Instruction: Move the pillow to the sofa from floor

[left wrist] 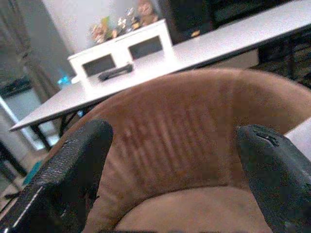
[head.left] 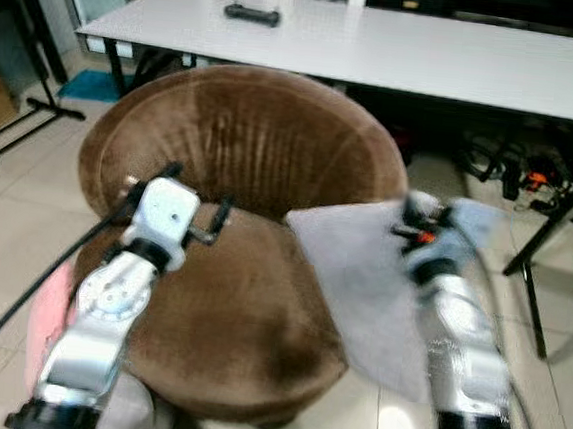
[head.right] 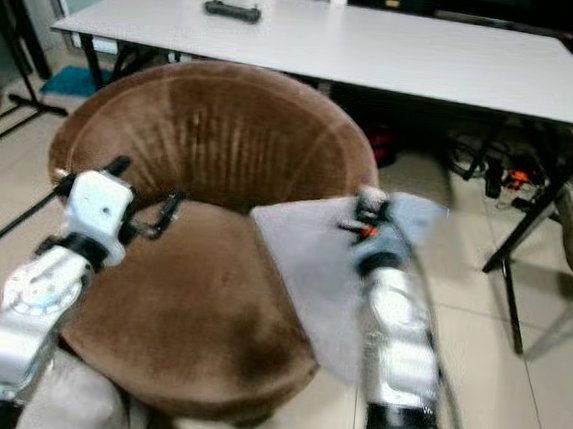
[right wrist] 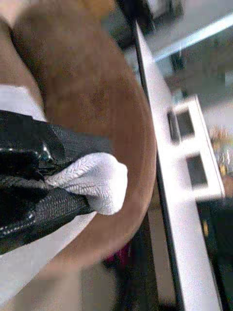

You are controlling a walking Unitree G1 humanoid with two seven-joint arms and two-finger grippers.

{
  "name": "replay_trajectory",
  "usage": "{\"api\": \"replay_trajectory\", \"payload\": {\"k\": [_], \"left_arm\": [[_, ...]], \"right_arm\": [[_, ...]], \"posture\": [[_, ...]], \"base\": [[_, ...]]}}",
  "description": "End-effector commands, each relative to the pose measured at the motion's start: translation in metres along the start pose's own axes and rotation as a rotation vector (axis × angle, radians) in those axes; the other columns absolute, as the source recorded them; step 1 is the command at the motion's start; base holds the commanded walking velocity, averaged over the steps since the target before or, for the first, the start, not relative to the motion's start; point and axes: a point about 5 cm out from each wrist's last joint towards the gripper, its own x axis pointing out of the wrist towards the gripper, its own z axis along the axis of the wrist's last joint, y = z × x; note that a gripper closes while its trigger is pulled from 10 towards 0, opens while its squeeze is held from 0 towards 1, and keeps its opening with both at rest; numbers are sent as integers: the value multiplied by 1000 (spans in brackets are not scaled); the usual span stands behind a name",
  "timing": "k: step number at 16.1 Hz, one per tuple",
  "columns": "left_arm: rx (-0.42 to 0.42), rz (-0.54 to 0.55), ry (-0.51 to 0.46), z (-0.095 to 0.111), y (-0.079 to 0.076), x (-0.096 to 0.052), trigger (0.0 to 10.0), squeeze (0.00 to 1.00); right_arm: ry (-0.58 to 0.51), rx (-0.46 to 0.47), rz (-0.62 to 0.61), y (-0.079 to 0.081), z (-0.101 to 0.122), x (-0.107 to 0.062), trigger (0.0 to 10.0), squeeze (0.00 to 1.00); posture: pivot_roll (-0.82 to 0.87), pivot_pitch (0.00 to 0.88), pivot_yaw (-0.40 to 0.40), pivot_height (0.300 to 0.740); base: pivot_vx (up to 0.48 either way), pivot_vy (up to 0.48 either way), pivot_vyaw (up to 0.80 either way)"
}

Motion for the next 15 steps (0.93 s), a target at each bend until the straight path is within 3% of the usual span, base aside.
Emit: {"api": "replay_trajectory", "payload": {"k": [1, 3, 6, 11, 15], "left_arm": [[5, -14, -22, 5, -3, 1, 10000, 0], [11, -17, -20, 4, -3, -1, 10000, 0], [20, -24, -14, 2, -1, -3, 10000, 0], [32, -64, -14, 3, -4, -3, 10000, 0], [16, -96, -6, 4, -9, -6, 10000, 0]], "right_arm": [[-89, -29, 63, 6, 24, 2, 10000, 0], [-102, -70, 174, 23, 31, 2, 10000, 0], [-122, -47, 247, 39, 42, 6, 10000, 0], [-174, -26, 269, 47, 63, 11, 10000, 0], [-171, -12, 212, 42, 67, 25, 10000, 0]], "posture": [[70, 0, 5, 740], [72, 0, 4, 740], [66, 0, 17, 740], [63, 0, 34, 740], [71, 0, 36, 740]], "base": [[307, 0, 0], [306, 0, 800], [303, 0, 531], [292, 0, 0], [0, 0, 0]]}}
